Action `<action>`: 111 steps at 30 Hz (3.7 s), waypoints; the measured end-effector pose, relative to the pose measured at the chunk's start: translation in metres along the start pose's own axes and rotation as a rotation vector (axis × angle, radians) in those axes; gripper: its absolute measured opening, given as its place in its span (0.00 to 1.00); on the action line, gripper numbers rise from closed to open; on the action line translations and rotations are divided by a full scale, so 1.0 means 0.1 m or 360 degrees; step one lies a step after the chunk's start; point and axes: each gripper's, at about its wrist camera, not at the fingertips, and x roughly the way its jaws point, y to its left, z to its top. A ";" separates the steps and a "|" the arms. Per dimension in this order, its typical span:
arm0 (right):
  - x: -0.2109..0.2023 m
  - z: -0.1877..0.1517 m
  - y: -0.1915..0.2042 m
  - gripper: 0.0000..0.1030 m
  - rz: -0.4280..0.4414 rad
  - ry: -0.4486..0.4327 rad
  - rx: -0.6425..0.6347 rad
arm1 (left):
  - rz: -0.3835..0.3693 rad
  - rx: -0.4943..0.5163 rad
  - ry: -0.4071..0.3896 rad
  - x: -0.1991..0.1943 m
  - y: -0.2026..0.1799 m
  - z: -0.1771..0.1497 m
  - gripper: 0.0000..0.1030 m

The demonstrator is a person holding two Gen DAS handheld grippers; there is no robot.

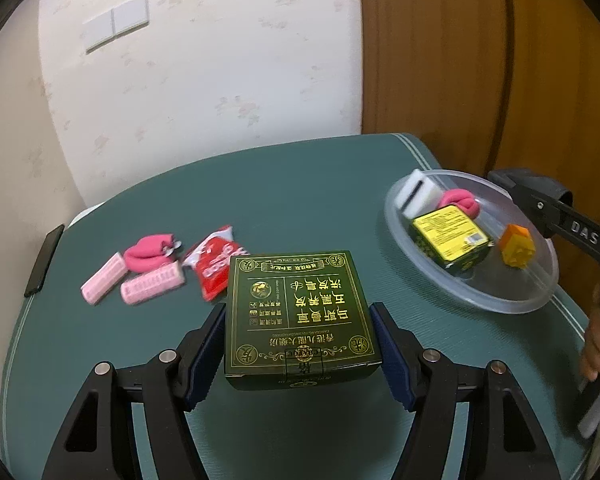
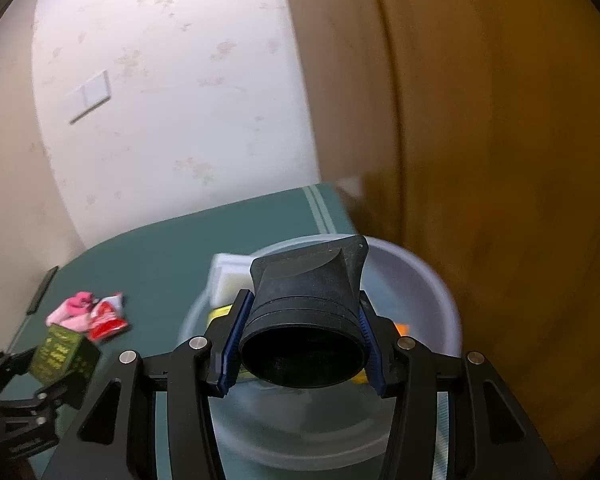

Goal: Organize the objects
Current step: 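Carry black cup into the clear bowl and open right gripper while left gripper carries green box, then lower the dark green box into the clear bowl and open left gripper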

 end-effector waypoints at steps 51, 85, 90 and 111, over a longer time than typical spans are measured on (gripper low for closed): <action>0.38 0.05 -0.43 0.50 0.0215 0.0023 0.0040 | -0.0178 0.0274 0.0002 0.20 -1.11 0.20 0.70; 0.08 0.12 -0.51 0.50 -0.0047 -0.0104 0.0069 | -0.0320 0.0354 -0.0085 0.48 -1.40 0.33 0.95; 0.04 0.11 -0.52 0.50 -0.0051 -0.0100 0.0075 | -0.0310 0.0342 -0.0080 0.50 -1.34 0.37 0.95; 0.12 0.06 -0.54 0.50 -0.0083 -0.0106 0.0034 | -0.0255 0.0167 -0.0121 0.21 -0.93 0.39 0.98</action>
